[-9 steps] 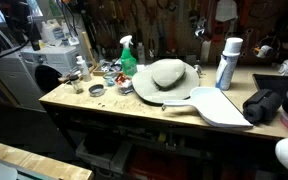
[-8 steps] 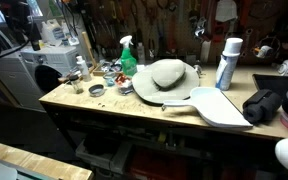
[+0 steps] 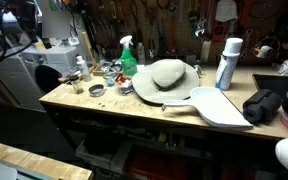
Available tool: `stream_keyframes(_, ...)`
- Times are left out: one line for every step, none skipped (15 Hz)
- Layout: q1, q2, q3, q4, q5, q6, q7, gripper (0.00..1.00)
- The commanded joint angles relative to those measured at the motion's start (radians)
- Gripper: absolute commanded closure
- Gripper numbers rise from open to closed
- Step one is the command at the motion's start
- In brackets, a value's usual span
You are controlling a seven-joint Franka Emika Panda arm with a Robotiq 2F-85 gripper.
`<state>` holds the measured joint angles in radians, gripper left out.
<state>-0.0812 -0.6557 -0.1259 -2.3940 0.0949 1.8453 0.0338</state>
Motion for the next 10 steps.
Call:
stream_keyframes(-0.078, 0.094, 0.002, -0.042, -0.078, 0.283, 0.020, 0.00)
stream_keyframes(-0.098, 0.124, 0.003, -0.053, -0.101, 0.373, 0.036, 0.00)
stream_keyframes(-0.119, 0.174, 0.004, -0.068, -0.127, 0.463, 0.050, 0.00)
stream_keyframes(-0.142, 0.221, 0.004, -0.076, -0.152, 0.527, 0.066, 0.00)
stream_keyframes(-0.163, 0.266, 0.004, -0.081, -0.174, 0.576, 0.089, 0.00)
stream_keyframes(-0.181, 0.308, 0.006, -0.088, -0.196, 0.618, 0.113, 0.00)
stream_keyframes(-0.196, 0.354, 0.005, -0.099, -0.212, 0.651, 0.141, 0.00)
stream_keyframes(-0.212, 0.400, 0.005, -0.101, -0.226, 0.676, 0.183, 0.00)
stream_keyframes(-0.210, 0.442, -0.008, -0.096, -0.195, 0.651, 0.212, 0.00)
stream_keyframes(-0.187, 0.373, -0.014, -0.096, -0.189, 0.636, 0.148, 0.00)
